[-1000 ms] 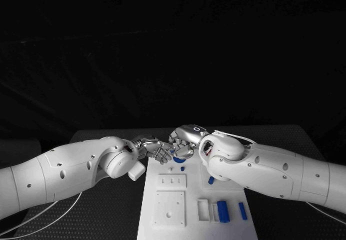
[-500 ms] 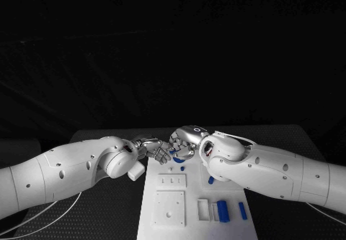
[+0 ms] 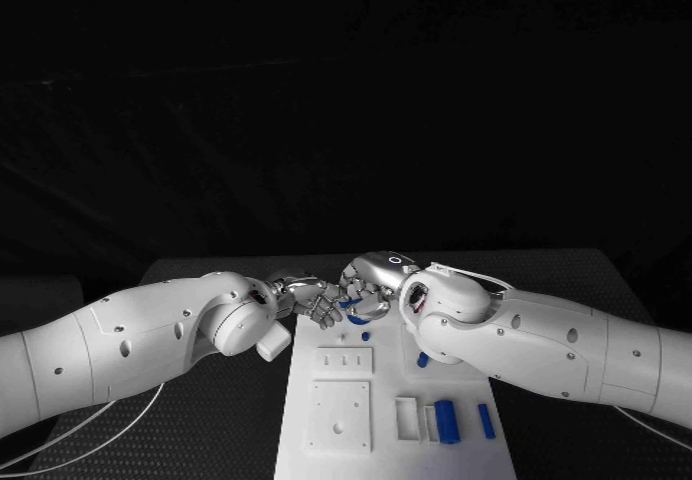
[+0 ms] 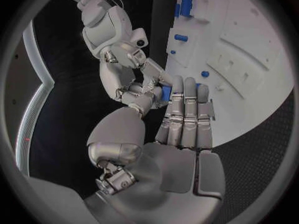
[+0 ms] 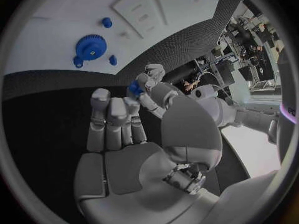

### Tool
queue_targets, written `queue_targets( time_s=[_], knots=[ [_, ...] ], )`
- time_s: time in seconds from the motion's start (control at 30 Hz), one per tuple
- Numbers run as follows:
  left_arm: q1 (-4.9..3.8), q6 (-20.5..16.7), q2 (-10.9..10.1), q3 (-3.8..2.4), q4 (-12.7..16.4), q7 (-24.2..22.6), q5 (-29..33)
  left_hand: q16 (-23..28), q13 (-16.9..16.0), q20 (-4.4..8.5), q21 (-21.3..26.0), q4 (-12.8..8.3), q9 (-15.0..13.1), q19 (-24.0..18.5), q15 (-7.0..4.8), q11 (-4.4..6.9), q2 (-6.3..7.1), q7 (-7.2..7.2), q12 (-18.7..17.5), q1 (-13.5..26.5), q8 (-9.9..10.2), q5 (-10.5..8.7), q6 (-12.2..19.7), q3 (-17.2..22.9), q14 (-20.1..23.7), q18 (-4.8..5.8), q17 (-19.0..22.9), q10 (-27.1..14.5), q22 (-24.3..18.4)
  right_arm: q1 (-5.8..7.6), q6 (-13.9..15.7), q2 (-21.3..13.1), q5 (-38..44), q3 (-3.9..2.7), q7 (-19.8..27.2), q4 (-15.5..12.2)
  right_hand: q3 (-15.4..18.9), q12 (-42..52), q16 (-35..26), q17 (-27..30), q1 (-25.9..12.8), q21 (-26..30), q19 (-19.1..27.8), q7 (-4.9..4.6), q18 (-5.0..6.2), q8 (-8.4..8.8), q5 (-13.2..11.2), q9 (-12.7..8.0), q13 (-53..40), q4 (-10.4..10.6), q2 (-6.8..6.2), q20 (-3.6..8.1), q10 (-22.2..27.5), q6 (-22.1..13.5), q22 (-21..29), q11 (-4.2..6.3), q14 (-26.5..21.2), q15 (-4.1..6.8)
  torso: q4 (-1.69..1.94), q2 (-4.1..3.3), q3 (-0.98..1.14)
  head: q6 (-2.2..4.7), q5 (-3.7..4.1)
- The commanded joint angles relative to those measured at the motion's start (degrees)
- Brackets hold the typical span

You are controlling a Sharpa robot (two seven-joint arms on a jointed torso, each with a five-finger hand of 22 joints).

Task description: Assemble the parts on the task board

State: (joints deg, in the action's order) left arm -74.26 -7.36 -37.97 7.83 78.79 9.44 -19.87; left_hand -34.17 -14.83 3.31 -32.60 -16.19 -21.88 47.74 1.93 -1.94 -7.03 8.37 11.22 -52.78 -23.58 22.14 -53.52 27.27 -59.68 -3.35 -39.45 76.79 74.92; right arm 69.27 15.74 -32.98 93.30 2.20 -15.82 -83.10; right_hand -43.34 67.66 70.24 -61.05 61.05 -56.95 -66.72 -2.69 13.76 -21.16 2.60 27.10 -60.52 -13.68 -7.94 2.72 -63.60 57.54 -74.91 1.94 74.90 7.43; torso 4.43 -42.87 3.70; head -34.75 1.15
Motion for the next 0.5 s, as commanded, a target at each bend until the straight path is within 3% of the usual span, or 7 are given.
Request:
queue_targets(
  time_s=[0.03,0.17,0.3,0.33,0.5],
  knots=[
    [-0.24,-2.4,0.1,-0.23,0.3,-0.4,-3.4,-0.8,-0.4,0.58,-0.7,-0.3,-0.5,0.4,-0.30,0.23,0.01,-2.24,0.6,0.7,-0.5,0.73,-3.1,0.0,-0.8,-0.09,-0.3,0.9,1.2,-0.25,-1.7,-0.2,-0.1,0.17,0.1,-0.1,-0.3,-0.4,-0.1,0.1,-0.1,0.0,-0.5,-1.71,1.24,-0.68,0.2,1.3,0.1,-0.1,0.28,-0.02,-0.5,3.5,-0.4,-0.04,0.0,0.34,-0.08,0.00,0.02,0.03,0.00],
    [-0.24,-2.8,0.1,-0.23,0.2,-0.1,-4.8,-2.1,-1.1,1.08,-1.8,-0.4,-1.3,0.9,-0.81,0.64,-0.07,-2.61,1.5,0.8,-0.9,1.24,-3.8,0.0,-1.3,-0.12,-0.8,1.6,1.3,-0.29,-1.2,-0.3,-0.7,0.18,0.1,0.1,-0.4,-0.6,-0.3,0.2,-1.1,0.2,-0.4,-1.78,1.24,-0.38,0.3,1.1,0.2,0.3,-1.01,-0.20,-0.3,3.2,-0.4,-0.13,-0.1,0.26,-0.09,0.00,0.04,0.03,-0.03],
    [-0.23,-2.5,0.0,-0.23,0.3,0.3,-5.9,-2.8,-1.5,1.35,-2.4,-0.4,-1.8,1.1,-1.06,0.83,-0.07,-2.80,2.0,0.7,-1.1,1.31,-4.2,0.0,-1.5,-0.09,-1.0,1.9,1.3,-0.49,-0.8,-0.5,-1.0,0.18,-0.2,0.2,-0.9,-1.2,-0.8,0.5,-2.7,0.5,-0.4,-2.09,1.24,0.45,0.5,0.7,0.4,1.8,-3.99,-0.44,0.1,2.5,-0.2,-0.46,-0.2,0.01,-0.08,0.01,0.03,0.04,-0.01],
    [-0.23,-2.4,0.0,-0.23,0.3,0.4,-6.3,-3.0,-1.6,1.40,-2.6,-0.4,-1.9,1.1,-1.11,0.86,-0.07,-2.83,2.1,0.7,-1.1,1.33,-4.2,0.0,-1.5,-0.08,-1.1,1.9,1.3,-0.59,-0.7,-0.7,-1.1,0.18,-0.3,0.1,-1.1,-1.5,-0.9,0.6,-3.5,0.6,-0.5,-2.26,1.24,0.87,0.4,0.5,0.6,3.3,-5.56,-0.43,0.3,2.0,-0.1,-0.66,-0.2,-0.12,-0.06,0.01,0.05,0.04,-0.03],
    [-0.22,-2.2,-0.1,-0.22,0.2,1.1,-7.4,-3.5,-1.9,1.59,-3.1,-0.4,-2.3,1.1,-1.29,1.00,0.03,-2.97,2.4,0.6,-1.2,1.93,-4.5,0.1,-1.6,-0.04,-1.2,2.0,1.3,-0.73,-0.4,-1.1,-1.1,0.18,-0.6,-0.1,-0.8,-2.0,-1.1,0.6,-4.3,0.8,-0.5,-2.52,1.24,1.32,0.3,0.4,1.0,4.6,-6.98,-0.32,0.4,1.5,-0.1,-0.79,-0.3,-0.27,-0.05,0.03,0.03,0.29,0.11]
  ],
)
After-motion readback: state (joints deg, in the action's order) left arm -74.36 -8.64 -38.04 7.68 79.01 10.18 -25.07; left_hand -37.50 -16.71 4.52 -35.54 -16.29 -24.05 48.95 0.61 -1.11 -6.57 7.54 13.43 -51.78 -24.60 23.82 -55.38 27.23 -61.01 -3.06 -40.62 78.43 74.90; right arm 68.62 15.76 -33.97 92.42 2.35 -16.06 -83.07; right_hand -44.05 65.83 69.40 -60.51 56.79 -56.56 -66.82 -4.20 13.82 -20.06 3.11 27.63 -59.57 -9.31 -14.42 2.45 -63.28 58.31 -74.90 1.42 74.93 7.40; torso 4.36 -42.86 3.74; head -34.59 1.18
